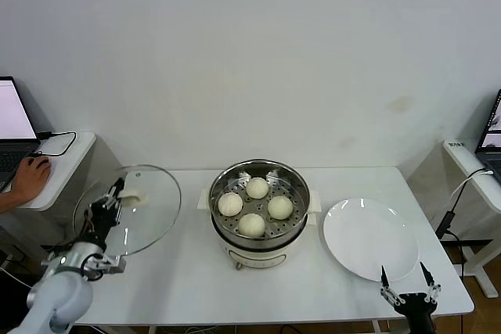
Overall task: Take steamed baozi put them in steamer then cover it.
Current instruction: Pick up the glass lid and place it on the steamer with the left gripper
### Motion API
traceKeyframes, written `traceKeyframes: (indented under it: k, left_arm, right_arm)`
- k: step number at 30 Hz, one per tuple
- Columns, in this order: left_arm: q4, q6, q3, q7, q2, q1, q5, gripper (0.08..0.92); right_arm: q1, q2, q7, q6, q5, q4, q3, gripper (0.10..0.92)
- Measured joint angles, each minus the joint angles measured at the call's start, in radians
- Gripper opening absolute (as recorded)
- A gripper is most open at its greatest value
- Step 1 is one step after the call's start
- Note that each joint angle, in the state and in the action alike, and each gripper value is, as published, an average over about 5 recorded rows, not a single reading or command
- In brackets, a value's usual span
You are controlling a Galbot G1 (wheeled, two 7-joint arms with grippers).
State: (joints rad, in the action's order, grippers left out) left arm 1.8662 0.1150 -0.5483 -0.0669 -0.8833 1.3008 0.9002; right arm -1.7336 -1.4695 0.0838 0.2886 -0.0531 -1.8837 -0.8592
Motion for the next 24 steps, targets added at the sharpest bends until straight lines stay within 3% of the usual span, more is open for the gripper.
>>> traceKeyframes:
  k: [6,11,24]
  left_arm:
    - [0.083,0.085,0.108,0.066,0.048,-0.081,-0.032,0.149]
    - [0.111,0.161,0.242,0.121,0.044,-0.18,-0.027,0.149]
    - [0.095,0.335,0.547,0.276,-0.126,-0.418,0.104,0.149]
  right_arm:
    - [0.013,-0.014,-0.006,0.002,-0.019,0.012,0.008,0.822]
    - [0.025,-0.024,-0.013,0.008,-0.035,0.027,0.02,0.823]
    - [0.059,-0.042,-0.024,0.006,-0.071,0.072,0.05,0.823]
